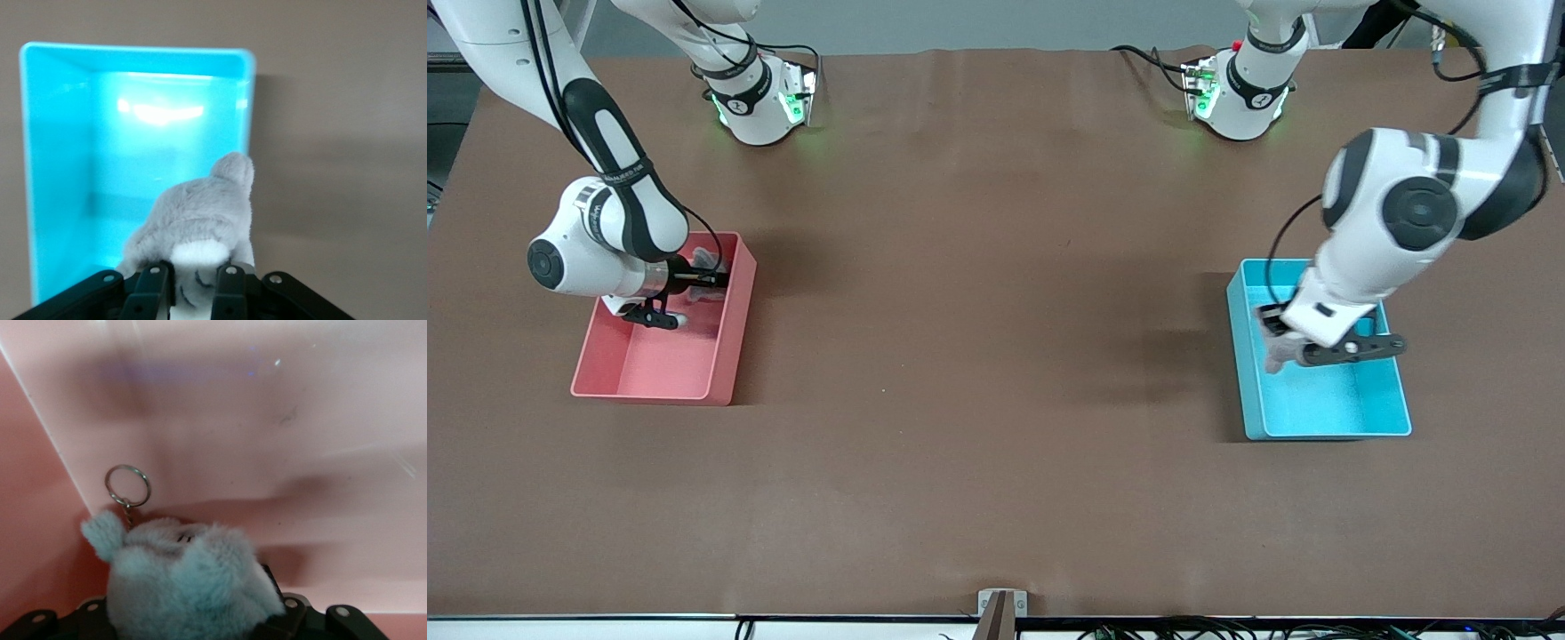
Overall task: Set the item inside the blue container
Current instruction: 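Open the left gripper to drop the plush into the blue box, then lift the second plush with the right gripper while the left gripper withdraws, then lower the second plush onto the table and open the right gripper, then grasp the second plush with the left gripper while the right gripper retracts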
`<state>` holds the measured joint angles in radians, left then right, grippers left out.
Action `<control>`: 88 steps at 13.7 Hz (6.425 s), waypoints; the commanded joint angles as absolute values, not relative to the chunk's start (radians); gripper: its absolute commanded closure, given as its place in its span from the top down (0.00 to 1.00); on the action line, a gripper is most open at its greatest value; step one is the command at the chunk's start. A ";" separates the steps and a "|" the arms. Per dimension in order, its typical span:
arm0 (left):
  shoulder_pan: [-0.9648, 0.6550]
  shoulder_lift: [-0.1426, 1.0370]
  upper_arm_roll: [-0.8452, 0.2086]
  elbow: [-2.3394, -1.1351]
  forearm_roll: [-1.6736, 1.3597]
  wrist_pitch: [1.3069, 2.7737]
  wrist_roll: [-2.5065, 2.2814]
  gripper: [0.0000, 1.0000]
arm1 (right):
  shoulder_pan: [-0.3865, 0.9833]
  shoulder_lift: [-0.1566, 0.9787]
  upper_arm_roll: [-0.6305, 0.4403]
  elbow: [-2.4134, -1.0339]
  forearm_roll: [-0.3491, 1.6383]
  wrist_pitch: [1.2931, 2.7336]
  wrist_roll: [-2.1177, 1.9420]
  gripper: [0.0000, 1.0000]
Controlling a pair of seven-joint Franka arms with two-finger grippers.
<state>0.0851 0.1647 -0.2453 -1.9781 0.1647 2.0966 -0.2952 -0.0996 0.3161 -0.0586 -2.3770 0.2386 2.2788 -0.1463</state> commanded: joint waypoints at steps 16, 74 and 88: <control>0.268 0.394 -0.253 -2.077 0.193 2.325 -0.109 0.20 | -0.129 0.291 -0.060 -2.045 0.232 1.823 -0.131 0.05; 0.041 0.547 -0.580 -1.648 0.256 2.191 -0.678 1.00 | 0.637 0.740 -0.067 -1.273 0.296 2.071 1.167 1.00; -0.224 0.773 -0.551 -1.424 0.256 2.229 -1.103 1.00 | 0.131 0.358 -0.149 -1.434 0.000 1.606 0.010 1.00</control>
<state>-0.1842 0.7235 -0.5587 -1.4771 0.2320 2.2064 -1.0211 0.1942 0.4205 -0.1640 -1.3865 0.0196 1.6249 0.0720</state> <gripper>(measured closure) 0.000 0.000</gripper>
